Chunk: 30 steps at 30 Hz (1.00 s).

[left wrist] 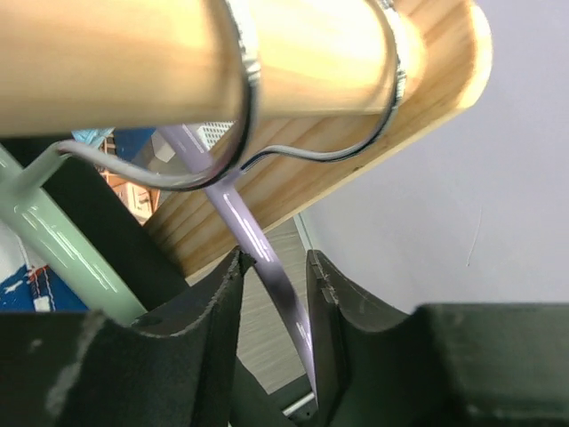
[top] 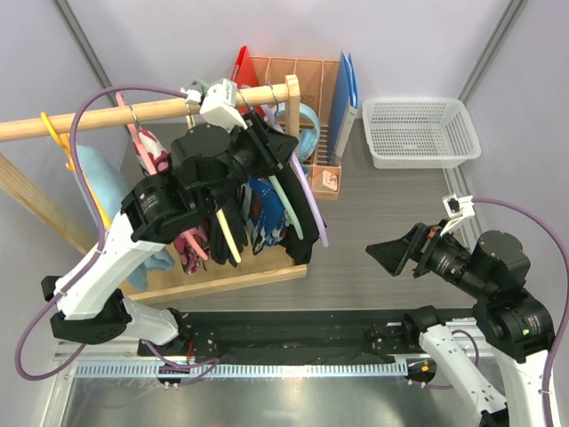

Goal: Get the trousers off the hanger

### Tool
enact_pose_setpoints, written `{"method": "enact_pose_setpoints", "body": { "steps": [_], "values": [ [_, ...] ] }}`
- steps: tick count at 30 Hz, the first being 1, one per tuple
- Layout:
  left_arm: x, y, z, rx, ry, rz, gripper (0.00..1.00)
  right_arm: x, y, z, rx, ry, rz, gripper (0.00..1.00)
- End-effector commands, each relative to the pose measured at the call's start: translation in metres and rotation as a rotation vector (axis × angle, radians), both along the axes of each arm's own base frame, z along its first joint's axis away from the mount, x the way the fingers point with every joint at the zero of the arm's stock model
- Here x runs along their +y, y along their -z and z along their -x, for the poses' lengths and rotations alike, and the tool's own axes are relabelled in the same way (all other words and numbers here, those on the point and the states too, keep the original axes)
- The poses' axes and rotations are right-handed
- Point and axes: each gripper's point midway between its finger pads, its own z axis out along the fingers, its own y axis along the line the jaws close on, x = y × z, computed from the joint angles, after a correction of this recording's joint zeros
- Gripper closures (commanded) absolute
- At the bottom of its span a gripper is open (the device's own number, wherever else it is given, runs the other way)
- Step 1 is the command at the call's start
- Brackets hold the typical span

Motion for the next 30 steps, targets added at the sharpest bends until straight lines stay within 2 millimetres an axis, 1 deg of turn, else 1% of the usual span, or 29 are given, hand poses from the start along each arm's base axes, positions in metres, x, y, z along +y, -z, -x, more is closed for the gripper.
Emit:
{"method": "enact_pose_setpoints", "body": {
  "steps": [1, 2, 3, 8, 11, 16, 19, 22, 24, 26, 28, 30],
  "values": [
    [0.007, -0.002, -0.007, 0.021, -0.075, 0.113, 0.67, 0.001, -0.011, 0.004, -0.028, -0.005, -0.022, 0.0],
    [0.005, -0.001, -0.007, 0.026, -0.074, 0.127, 0.67, 0.001, -0.012, 0.005, -0.034, -0.007, -0.024, 0.0],
    [0.004, 0.001, -0.008, 0.039, -0.081, 0.144, 0.64, 0.001, -0.012, 0.004, -0.031, -0.005, -0.025, 0.0],
    [-0.008, 0.006, -0.013, 0.073, -0.081, 0.185, 0.63, 0.0, -0.015, 0.006, -0.039, -0.003, -0.032, 0.0],
    [-0.007, 0.008, -0.015, 0.078, -0.097, 0.192, 0.63, 0.0, -0.015, 0.008, -0.041, -0.001, -0.036, 0.0],
    [-0.006, 0.01, -0.017, 0.079, -0.119, 0.235, 0.67, -0.001, -0.014, 0.009, -0.039, 0.003, -0.041, 0.0],
    [-0.004, 0.012, -0.02, 0.09, -0.14, 0.252, 0.74, -0.001, -0.017, 0.01, -0.043, 0.001, -0.047, 0.0],
    [-0.005, 0.015, -0.022, 0.101, -0.156, 0.278, 0.77, -0.001, -0.019, 0.01, -0.044, 0.005, -0.049, 0.0],
    [-0.004, 0.015, -0.024, 0.1, -0.169, 0.284, 0.82, -0.001, -0.019, 0.009, -0.043, 0.007, -0.05, 0.0],
    [-0.002, 0.011, -0.023, 0.085, -0.167, 0.307, 0.89, -0.001, -0.018, 0.01, -0.043, 0.004, -0.05, 0.0],
    [0.0, 0.006, -0.019, 0.066, -0.147, 0.328, 0.91, -0.001, -0.018, 0.01, -0.042, 0.004, -0.052, 0.0],
    [0.003, 0.004, -0.016, 0.062, -0.139, 0.334, 1.0, -0.001, -0.017, 0.011, -0.043, 0.004, -0.05, 0.0]
  ]
}}
